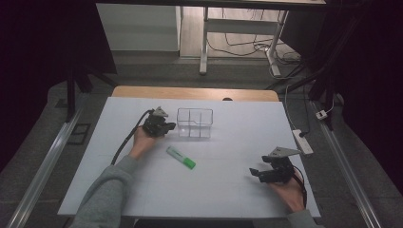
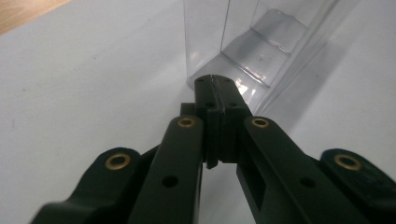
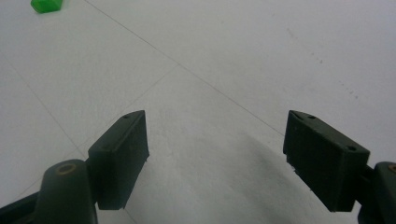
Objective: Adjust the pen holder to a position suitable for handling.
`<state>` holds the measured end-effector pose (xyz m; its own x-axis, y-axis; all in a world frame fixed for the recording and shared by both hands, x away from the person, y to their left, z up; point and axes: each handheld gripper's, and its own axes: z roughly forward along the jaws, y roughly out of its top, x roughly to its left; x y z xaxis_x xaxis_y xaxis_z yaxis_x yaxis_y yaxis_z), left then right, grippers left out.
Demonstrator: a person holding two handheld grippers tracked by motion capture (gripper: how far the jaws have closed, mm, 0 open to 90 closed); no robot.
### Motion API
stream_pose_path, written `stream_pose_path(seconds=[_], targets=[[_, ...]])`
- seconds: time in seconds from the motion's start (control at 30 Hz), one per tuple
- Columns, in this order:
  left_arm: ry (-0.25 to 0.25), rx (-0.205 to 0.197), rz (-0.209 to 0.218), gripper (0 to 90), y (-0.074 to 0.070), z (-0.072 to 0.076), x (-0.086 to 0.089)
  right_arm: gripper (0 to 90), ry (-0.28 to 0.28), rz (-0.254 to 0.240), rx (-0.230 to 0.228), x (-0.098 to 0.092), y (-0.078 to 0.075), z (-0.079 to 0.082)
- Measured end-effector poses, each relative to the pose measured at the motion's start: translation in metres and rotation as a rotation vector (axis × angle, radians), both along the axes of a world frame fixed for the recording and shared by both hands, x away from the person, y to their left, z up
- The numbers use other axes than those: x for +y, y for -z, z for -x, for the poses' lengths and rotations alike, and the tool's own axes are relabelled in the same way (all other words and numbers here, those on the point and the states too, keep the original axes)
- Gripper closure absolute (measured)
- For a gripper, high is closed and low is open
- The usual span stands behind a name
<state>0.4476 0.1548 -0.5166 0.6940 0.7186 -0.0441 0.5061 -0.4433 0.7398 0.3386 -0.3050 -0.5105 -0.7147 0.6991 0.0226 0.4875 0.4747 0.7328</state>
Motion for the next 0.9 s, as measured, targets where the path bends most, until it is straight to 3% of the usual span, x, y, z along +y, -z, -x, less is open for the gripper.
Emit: stream_pose_path(seconds=[0.27,0.5,0.57,0.6,0.63,0.77,0.9], targets=[[-0.005,-0.011,0.007,88.5,-0.013,0.02,0.017,21.7,-0.004,-0.001,0.0,0.0,0.0,0.0],[0.005,0.005,0.011,83.9,-0.02,0.038,0.029,21.6,-0.01,-0.004,-0.005,0.001,-0.001,0.001],[0.019,0.009,0.003,79.1,-0.022,0.043,0.032,21.7,-0.011,-0.002,-0.003,0.001,-0.001,0.001],[0.023,0.013,-0.005,71.3,-0.023,0.046,0.033,21.6,-0.012,0.0,-0.002,0.001,-0.001,0.001],[0.023,0.015,-0.018,71.3,-0.024,0.048,0.034,21.6,-0.012,0.0,-0.002,0.001,-0.001,0.001],[0.019,0.024,-0.046,53.5,-0.028,0.057,0.04,21.6,-0.012,-0.003,-0.002,0.001,-0.001,0.001],[0.015,0.042,-0.041,48.0,-0.032,0.064,0.046,21.6,-0.013,-0.004,-0.002,0.001,-0.001,0.001]])
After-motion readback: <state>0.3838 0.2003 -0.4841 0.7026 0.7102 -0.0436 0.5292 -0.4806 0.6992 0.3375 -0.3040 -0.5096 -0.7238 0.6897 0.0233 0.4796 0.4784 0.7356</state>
